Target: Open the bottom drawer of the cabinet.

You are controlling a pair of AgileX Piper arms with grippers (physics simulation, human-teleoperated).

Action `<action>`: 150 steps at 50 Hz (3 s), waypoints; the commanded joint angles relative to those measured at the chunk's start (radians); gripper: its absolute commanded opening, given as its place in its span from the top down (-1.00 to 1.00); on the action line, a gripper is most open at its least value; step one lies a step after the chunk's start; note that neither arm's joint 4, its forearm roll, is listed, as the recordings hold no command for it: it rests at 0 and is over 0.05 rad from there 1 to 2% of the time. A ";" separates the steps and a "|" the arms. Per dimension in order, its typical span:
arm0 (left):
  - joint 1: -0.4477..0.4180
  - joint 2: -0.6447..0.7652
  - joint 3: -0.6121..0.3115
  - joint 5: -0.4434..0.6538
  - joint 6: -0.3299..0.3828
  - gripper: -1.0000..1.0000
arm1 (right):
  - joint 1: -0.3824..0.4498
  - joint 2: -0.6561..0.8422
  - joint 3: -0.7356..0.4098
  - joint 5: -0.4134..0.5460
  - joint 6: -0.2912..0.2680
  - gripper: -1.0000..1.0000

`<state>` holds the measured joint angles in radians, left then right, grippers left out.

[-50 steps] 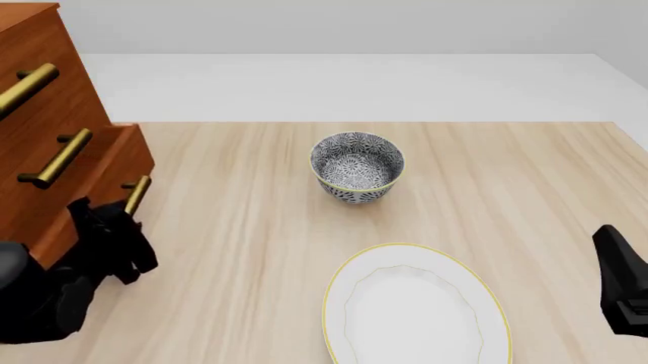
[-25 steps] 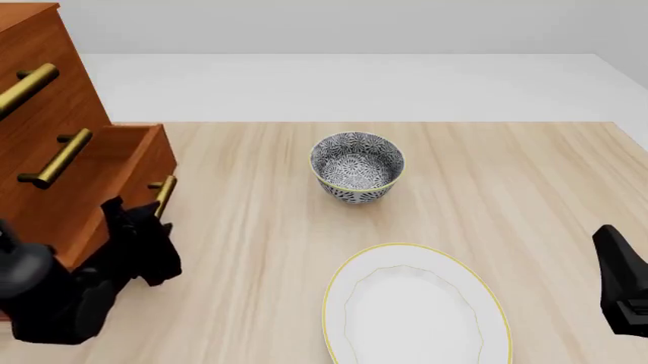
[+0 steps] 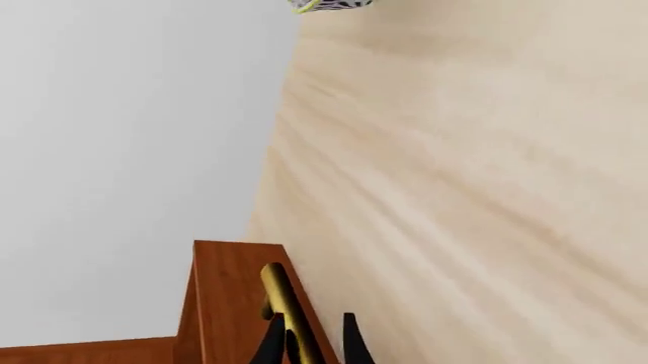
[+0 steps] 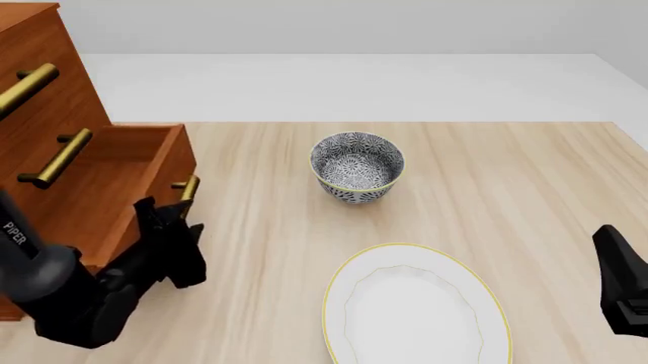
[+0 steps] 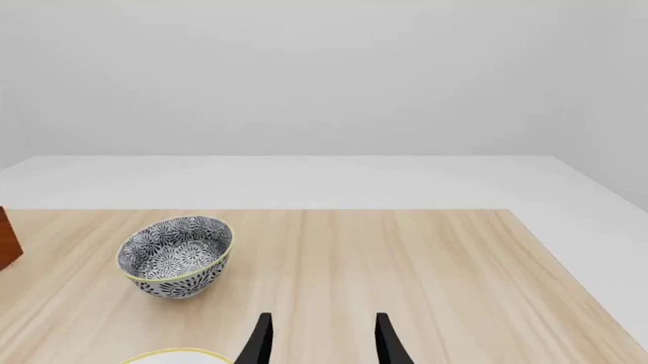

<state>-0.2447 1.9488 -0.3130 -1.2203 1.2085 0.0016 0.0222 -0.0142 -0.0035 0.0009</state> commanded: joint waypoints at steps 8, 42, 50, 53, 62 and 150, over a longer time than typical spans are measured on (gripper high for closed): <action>-0.117 -0.370 0.269 0.000 -0.124 -1.00 | 0.000 0.000 0.000 0.000 0.000 -1.00; -0.021 -1.121 -0.003 1.253 -0.653 -1.00 | 0.000 0.000 0.000 0.000 0.000 -1.00; 0.033 -1.088 -0.040 1.297 -0.648 -1.00 | 0.000 0.000 0.000 0.000 0.000 -1.00; 0.041 -1.072 -0.054 1.316 -0.648 -1.00 | 0.000 0.000 0.000 0.000 0.000 -1.00; 0.092 -0.987 -0.097 1.336 -0.709 -1.00 | 0.000 0.000 0.000 0.000 0.000 -1.00; 0.060 -0.557 -0.151 1.190 -1.032 -1.00 | 0.000 0.000 0.000 0.000 0.000 -1.00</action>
<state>-0.1120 1.4042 -0.4671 -0.0578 0.1993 0.0016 0.0221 -0.0142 -0.0035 0.0009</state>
